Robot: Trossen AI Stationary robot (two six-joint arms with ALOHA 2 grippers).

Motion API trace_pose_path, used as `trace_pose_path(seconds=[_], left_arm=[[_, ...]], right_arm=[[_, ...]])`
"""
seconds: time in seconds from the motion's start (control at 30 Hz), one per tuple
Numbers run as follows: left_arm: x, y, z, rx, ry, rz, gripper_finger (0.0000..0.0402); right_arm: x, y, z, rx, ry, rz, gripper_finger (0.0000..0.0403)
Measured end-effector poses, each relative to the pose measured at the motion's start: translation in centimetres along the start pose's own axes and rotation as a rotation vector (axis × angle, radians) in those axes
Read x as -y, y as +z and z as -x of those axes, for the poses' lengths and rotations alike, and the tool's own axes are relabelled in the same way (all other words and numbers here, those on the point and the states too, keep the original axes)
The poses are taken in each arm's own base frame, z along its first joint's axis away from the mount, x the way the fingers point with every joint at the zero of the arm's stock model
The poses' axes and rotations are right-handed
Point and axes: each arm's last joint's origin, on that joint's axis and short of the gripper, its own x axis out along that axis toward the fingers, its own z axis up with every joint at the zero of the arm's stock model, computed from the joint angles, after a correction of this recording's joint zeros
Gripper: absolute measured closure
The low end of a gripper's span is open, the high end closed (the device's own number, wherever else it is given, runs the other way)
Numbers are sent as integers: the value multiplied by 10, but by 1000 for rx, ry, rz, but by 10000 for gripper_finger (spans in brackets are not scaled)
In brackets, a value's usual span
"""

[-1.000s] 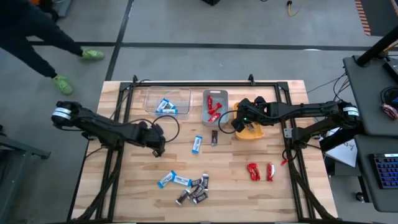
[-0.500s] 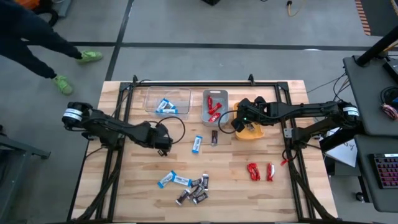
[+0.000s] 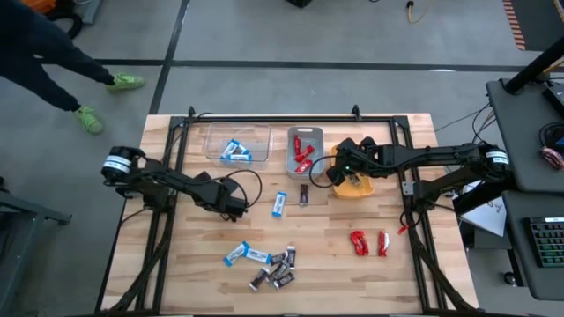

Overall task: Organize candy in baskets
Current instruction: Put the white chocolate into the transparent bin

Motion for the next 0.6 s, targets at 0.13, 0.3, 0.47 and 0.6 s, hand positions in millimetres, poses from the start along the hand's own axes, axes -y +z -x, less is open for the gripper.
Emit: trace_pose_path(seconds=[0.13,0.3,0.47,0.6], left_arm=[[0,-1,1,-37,-19,-26,283],[0,2,8,-40,-36,-37,270],[0,3,8,-27,-25,-55,255],[-1,2,8,-29,-16,-64,246]], right_arm=[[0,0,0,0,0,0,264],[0,0,0,0,0,0,258],[0,0,0,2,1,-1,258],[0,0,0,2,1,-1,263]])
